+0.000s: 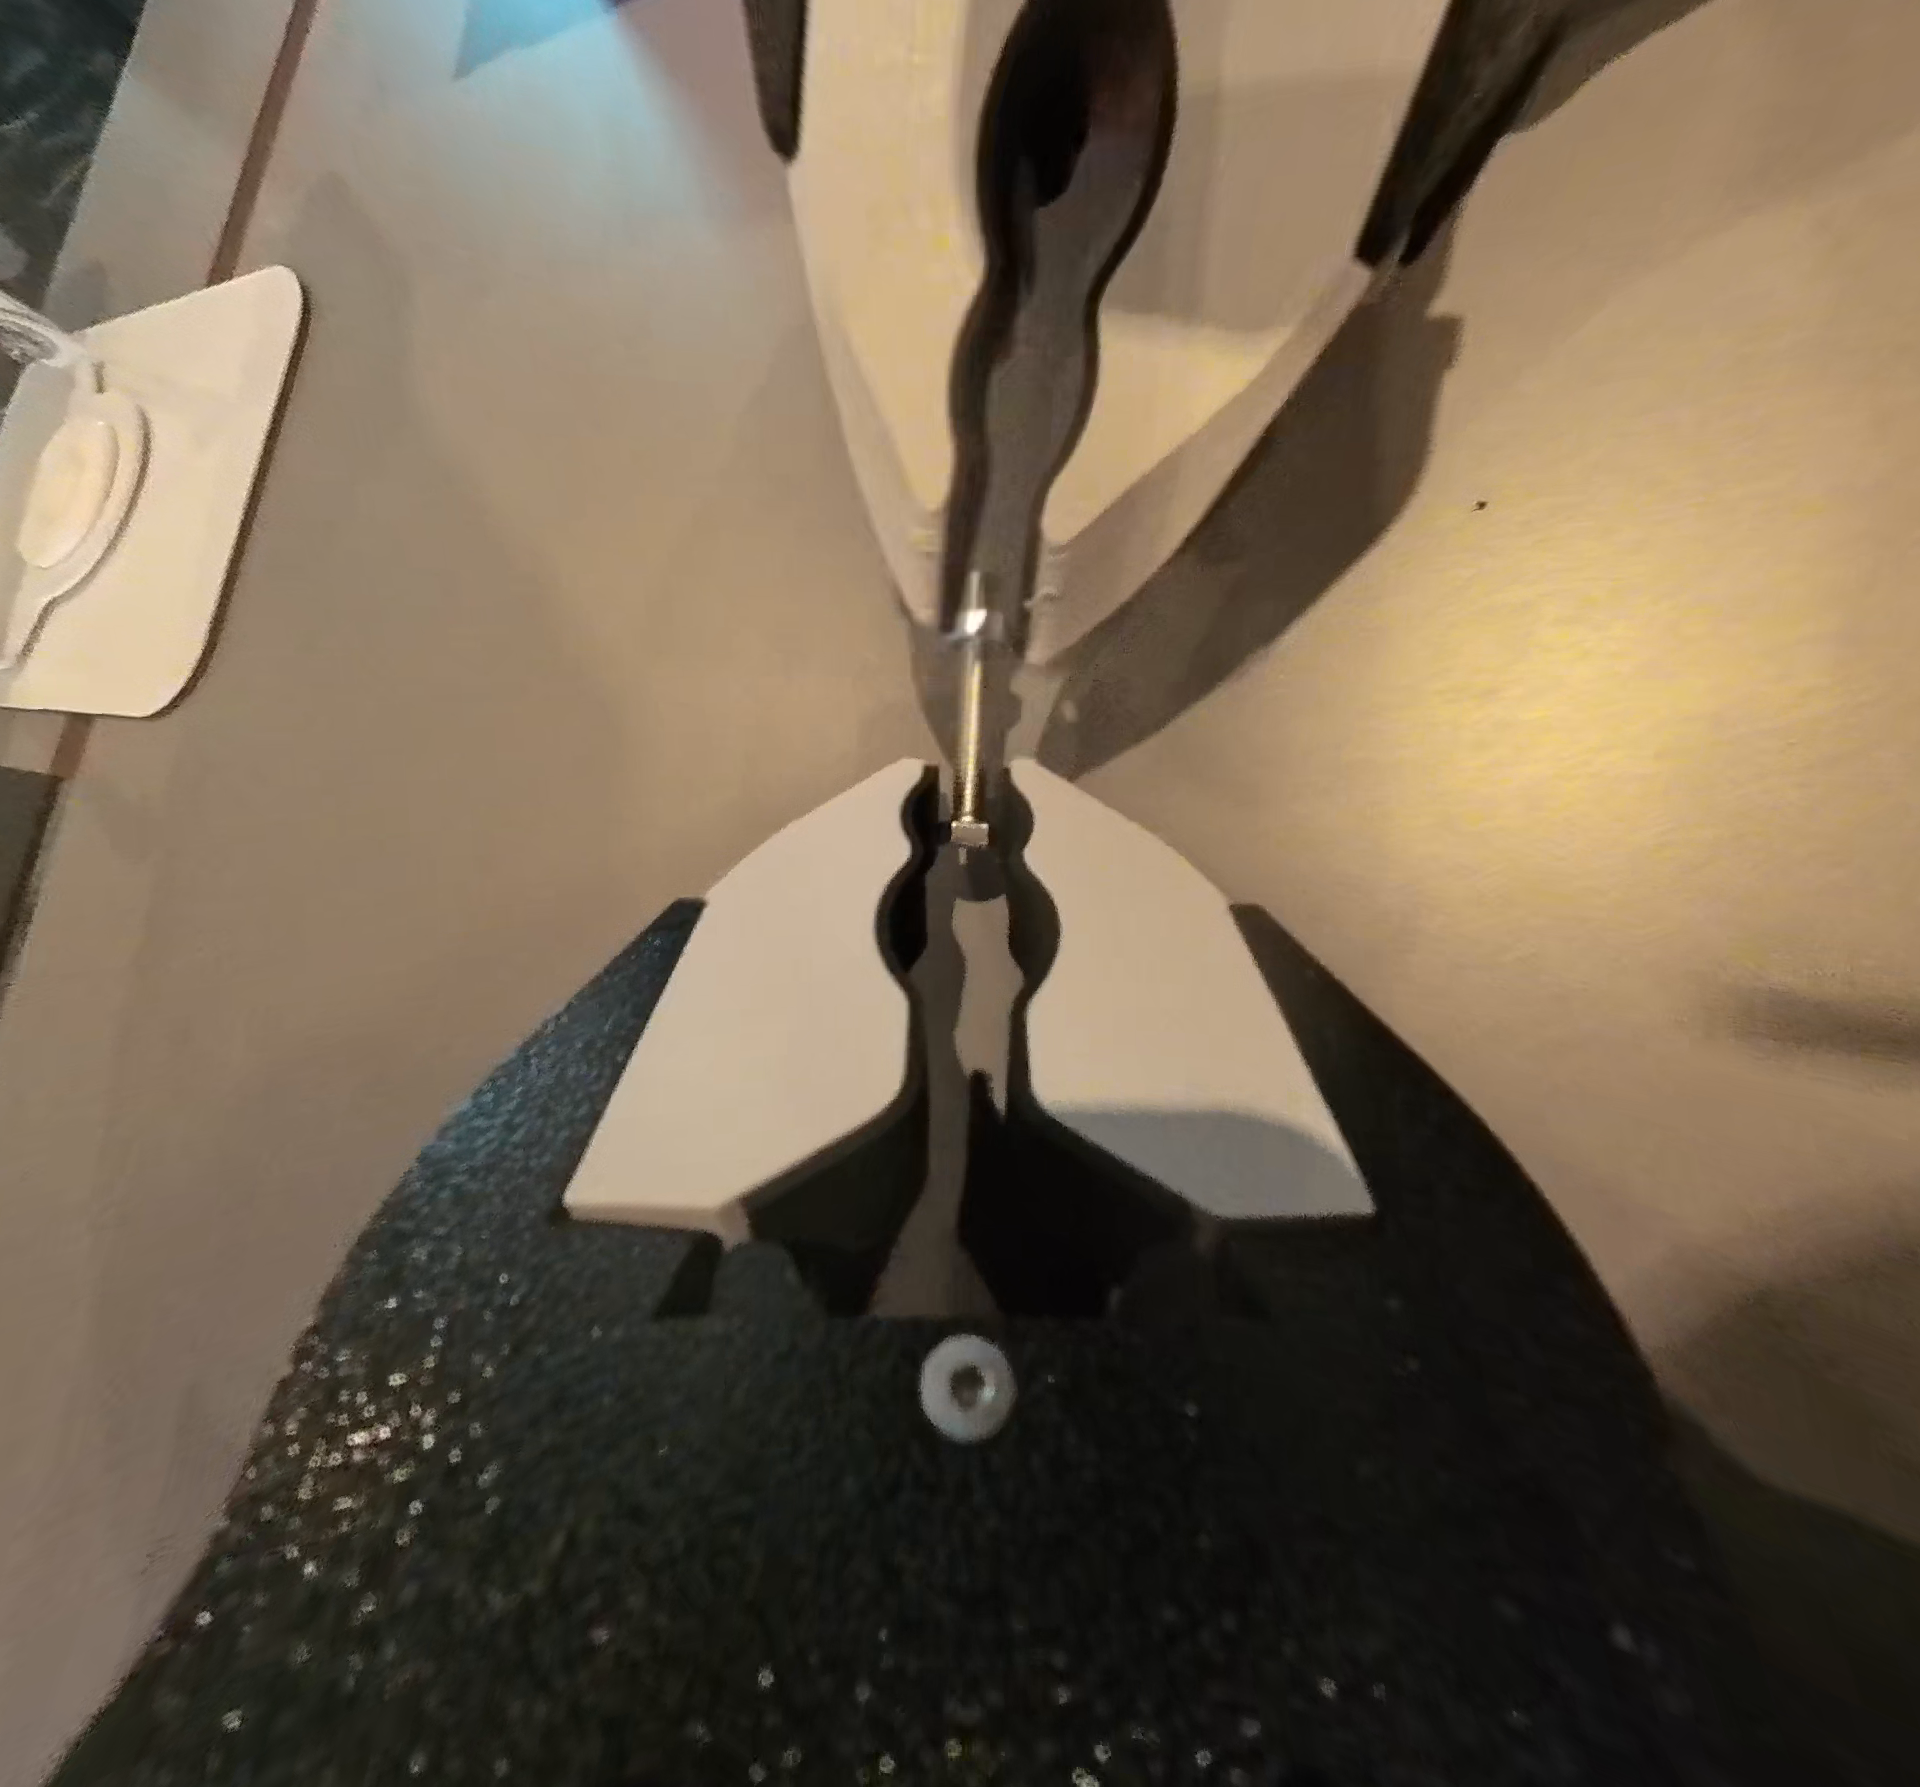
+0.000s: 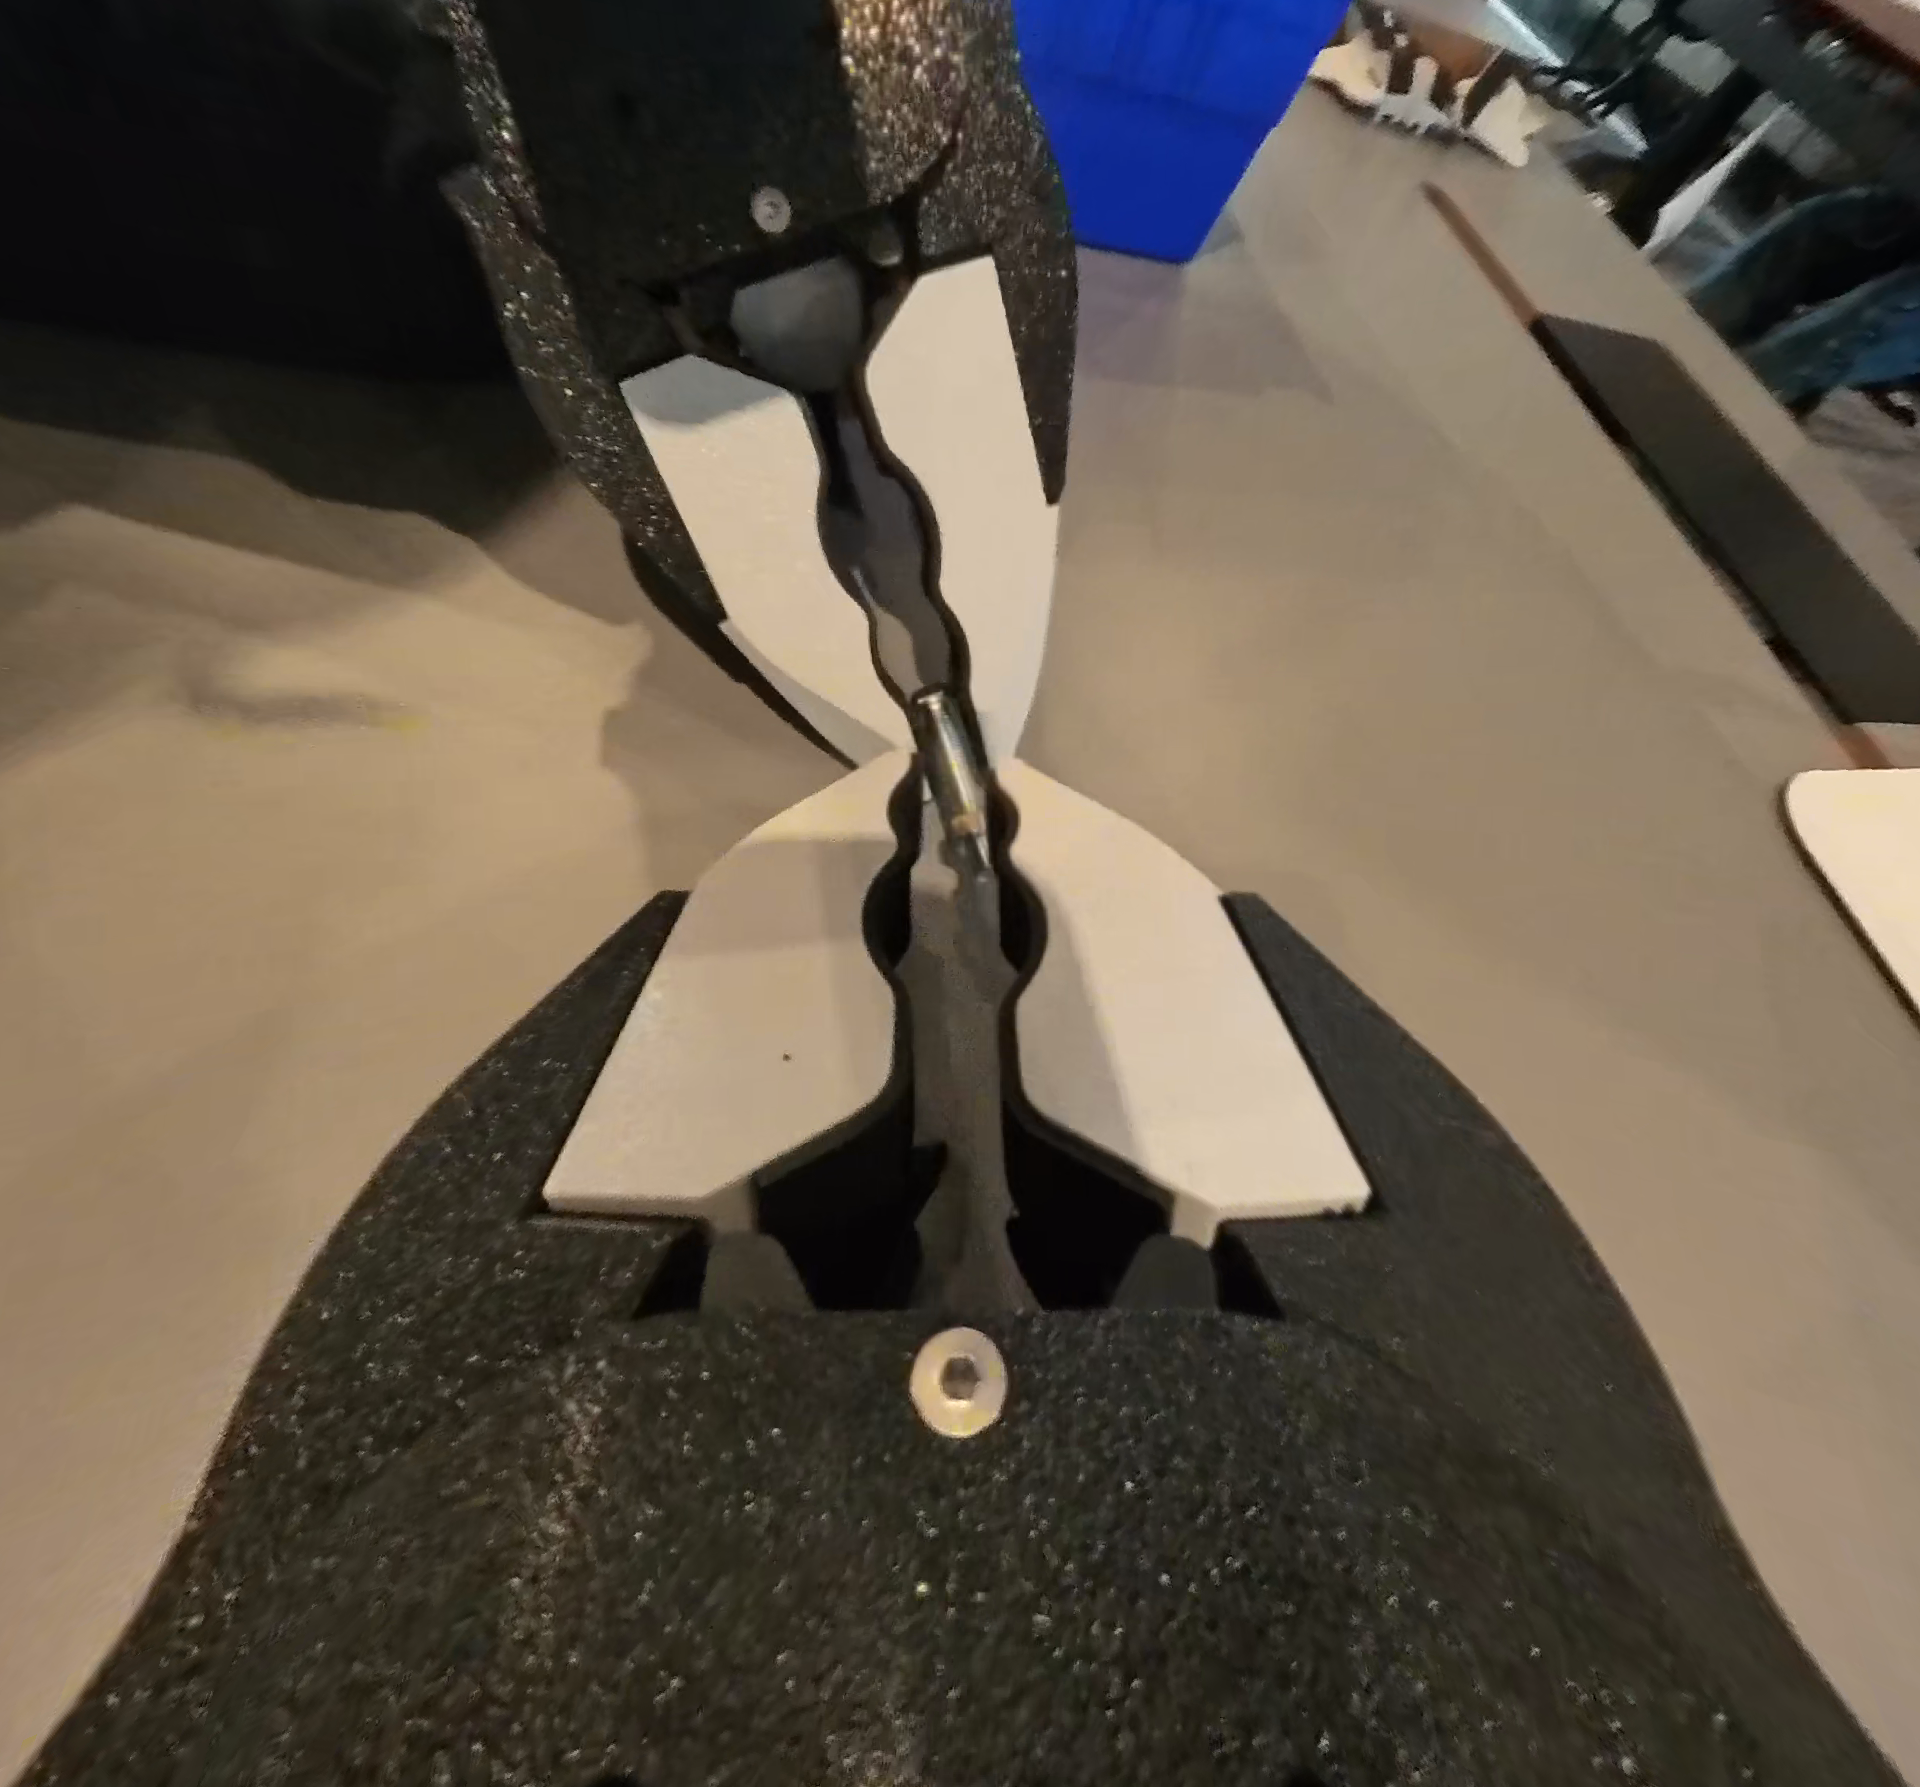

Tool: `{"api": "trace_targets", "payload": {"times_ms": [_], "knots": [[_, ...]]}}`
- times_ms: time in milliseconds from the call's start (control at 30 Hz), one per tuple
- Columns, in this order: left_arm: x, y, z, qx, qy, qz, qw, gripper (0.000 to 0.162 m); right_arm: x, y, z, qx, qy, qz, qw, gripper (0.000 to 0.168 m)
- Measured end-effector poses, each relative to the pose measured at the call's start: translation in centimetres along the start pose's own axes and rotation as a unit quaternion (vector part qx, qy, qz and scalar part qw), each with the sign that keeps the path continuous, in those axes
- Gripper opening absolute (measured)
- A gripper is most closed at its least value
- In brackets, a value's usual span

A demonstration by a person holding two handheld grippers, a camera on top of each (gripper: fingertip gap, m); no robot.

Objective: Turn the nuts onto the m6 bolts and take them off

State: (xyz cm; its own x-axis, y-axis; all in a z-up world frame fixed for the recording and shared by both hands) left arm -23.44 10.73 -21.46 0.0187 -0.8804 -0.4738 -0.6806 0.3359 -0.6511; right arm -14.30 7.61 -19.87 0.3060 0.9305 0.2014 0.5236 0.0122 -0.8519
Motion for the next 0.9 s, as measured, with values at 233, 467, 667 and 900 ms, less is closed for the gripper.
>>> {"api": "trace_targets", "payload": {"times_ms": [233,467,667,900], "knots": [[0.0,0.1,0.0,0.005,0.000,-0.007,1.000,0.010,-0.4,0.4,0.6,-0.036,-0.009,-0.014,0.999,0.019],[0.0,0.1,0.1,0.007,0.002,-0.012,1.000,0.010,-0.7,0.1,0.3,-0.017,-0.026,-0.012,0.999,0.013],[0.0,0.2,0.1,0.011,0.005,-0.020,1.000,0.010,-0.6,0.4,0.6,-0.040,-0.022,-0.011,0.999,0.024],[0.0,0.3,0.0,0.015,0.008,-0.025,1.000,0.010,-0.6,0.2,0.3,-0.019,-0.023,-0.010,0.999,0.016]]}}
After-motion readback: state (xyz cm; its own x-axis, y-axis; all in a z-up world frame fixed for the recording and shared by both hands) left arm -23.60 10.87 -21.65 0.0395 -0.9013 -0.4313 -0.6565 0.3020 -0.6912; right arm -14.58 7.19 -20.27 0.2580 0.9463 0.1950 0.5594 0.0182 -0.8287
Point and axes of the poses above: each gripper's, where its closed fingertips meet, z out along the fingers, y out of its underside, x = y × z across the jaws, the point moved 6 cm from there along -z, back along the fingers, and after that the axes turned 8 degrees about -y, right-handed, at the moved point
